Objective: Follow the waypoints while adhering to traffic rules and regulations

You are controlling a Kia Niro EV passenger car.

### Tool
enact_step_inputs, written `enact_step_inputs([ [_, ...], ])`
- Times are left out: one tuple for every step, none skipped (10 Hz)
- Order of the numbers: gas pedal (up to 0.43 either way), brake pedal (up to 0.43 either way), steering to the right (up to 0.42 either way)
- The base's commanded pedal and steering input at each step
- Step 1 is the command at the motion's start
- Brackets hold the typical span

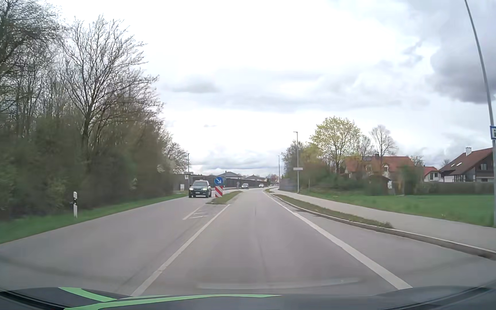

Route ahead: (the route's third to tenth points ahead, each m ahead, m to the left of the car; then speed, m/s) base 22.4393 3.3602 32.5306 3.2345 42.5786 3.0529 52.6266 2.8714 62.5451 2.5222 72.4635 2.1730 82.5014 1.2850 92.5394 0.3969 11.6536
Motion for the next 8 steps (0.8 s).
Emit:
enact_step_inputs([
  [0.098, 0.000, 0.009],
  [0.098, 0.000, 0.009],
  [0.098, 0.000, 0.009],
  [0.098, 0.000, 0.008],
  [0.098, 0.000, 0.008],
  [0.098, 0.000, 0.007],
  [0.087, 0.000, 0.007],
  [0.087, 0.000, 0.006],
])
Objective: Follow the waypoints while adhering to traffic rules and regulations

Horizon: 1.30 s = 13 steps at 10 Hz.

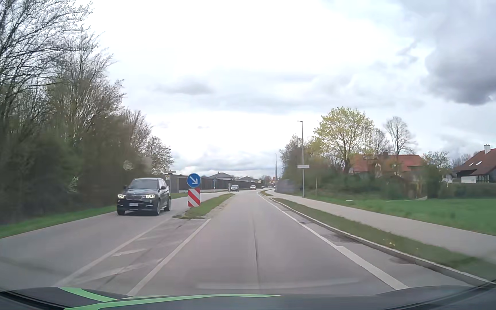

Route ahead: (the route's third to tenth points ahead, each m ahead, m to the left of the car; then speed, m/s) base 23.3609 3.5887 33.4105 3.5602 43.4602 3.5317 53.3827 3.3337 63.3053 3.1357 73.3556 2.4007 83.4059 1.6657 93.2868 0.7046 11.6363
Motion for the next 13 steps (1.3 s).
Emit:
enact_step_inputs([
  [0.087, 0.000, 0.005],
  [0.087, 0.000, 0.004],
  [0.087, 0.000, 0.004],
  [0.087, 0.000, 0.003],
  [0.079, 0.000, 0.001],
  [0.079, 0.000, -0.001],
  [0.079, 0.000, -0.003],
  [0.079, 0.000, -0.003],
  [0.079, 0.000, -0.003],
  [0.079, 0.000, -0.003],
  [0.067, 0.000, -0.003],
  [0.067, 0.000, -0.003],
  [0.067, 0.000, -0.003],
])
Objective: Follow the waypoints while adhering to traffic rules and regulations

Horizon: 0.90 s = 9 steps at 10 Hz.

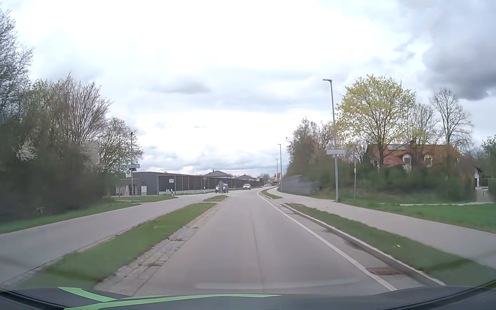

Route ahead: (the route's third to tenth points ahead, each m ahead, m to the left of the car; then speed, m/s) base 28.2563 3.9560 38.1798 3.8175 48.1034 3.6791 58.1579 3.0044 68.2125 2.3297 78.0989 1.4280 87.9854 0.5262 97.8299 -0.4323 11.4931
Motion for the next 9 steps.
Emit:
enact_step_inputs([
  [0.079, 0.000, -0.003],
  [0.087, 0.000, -0.003],
  [0.087, 0.000, -0.003],
  [0.087, 0.000, -0.003],
  [0.087, 0.000, -0.003],
  [0.087, 0.000, -0.003],
  [0.087, 0.000, -0.003],
  [0.087, 0.000, -0.002],
  [0.087, 0.000, -0.002],
])
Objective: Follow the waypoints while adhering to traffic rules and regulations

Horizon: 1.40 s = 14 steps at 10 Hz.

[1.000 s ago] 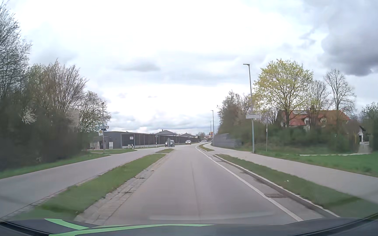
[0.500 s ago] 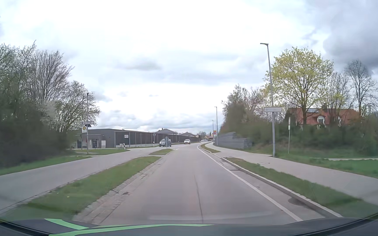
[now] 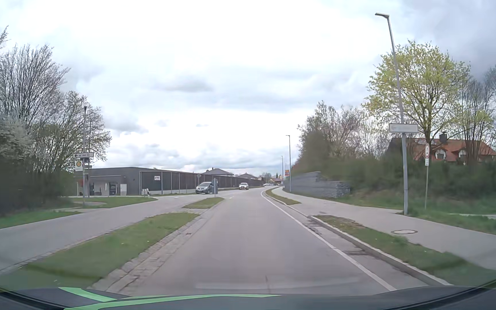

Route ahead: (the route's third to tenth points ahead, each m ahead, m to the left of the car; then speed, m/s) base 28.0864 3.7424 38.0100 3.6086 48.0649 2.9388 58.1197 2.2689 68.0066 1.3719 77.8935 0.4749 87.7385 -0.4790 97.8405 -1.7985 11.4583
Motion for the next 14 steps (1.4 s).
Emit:
enact_step_inputs([
  [0.087, 0.000, -0.001],
  [0.087, 0.000, 0.000],
  [0.087, 0.000, 0.000],
  [0.087, 0.000, 0.000],
  [0.087, 0.000, 0.001],
  [0.098, 0.000, 0.002],
  [0.098, 0.000, 0.002],
  [0.098, 0.000, 0.002],
  [0.098, 0.000, 0.002],
  [0.098, 0.000, 0.002],
  [0.098, 0.000, 0.002],
  [0.098, 0.000, 0.002],
  [0.098, 0.000, 0.002],
  [0.098, 0.000, 0.002],
])
